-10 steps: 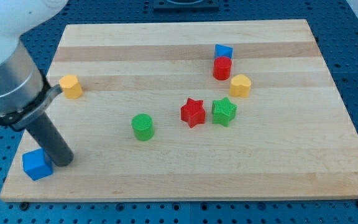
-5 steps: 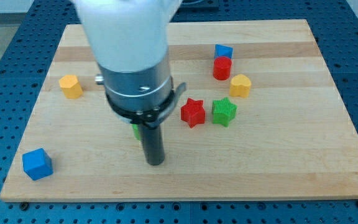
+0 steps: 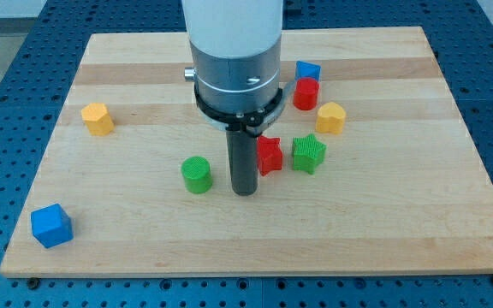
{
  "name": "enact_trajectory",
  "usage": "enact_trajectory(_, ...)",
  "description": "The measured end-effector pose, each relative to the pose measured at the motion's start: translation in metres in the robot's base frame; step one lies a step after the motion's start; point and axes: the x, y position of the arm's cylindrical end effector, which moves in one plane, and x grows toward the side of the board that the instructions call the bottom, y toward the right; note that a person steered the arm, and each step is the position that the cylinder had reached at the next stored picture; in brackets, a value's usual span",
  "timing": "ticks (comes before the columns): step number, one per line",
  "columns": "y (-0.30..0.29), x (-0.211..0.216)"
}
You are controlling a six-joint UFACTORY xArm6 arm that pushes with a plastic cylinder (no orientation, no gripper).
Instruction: Move green circle to the right of the blue cube
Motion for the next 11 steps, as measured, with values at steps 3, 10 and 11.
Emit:
enact_trajectory(3,-0.009,-0.014)
enact_trajectory(10,-0.098,-0.025)
enact_trajectory(11,-0.118,-0.025)
